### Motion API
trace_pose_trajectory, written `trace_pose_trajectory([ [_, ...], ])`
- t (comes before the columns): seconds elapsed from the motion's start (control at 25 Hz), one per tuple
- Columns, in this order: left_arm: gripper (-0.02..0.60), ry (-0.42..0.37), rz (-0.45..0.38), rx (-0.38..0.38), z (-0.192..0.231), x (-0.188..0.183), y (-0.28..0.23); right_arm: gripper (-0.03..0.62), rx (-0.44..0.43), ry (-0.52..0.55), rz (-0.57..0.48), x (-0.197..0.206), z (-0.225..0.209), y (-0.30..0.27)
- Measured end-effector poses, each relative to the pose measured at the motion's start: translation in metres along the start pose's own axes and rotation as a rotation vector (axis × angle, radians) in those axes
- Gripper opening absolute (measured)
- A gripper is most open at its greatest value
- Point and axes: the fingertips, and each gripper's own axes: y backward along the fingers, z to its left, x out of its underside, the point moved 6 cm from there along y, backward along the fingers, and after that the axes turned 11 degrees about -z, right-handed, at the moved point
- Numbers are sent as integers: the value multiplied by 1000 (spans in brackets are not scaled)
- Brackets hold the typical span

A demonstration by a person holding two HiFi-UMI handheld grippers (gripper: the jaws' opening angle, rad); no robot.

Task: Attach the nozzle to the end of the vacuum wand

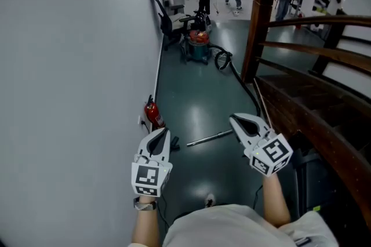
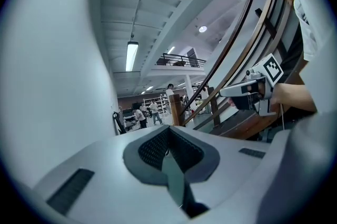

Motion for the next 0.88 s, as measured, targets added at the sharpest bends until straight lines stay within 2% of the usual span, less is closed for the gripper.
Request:
trace_pose_trajectory([
  [0.2, -2, 4, 27, -14, -6, 7, -26, 28, 51, 27, 1, 3, -39, 1],
  [0.48, -2, 4, 44, -11, -8, 16, -49, 28, 63, 7, 22, 18, -67, 3],
  [0.88, -2, 12, 47, 2, 26, 35, -97, 29, 37, 22, 58, 43, -95, -34],
])
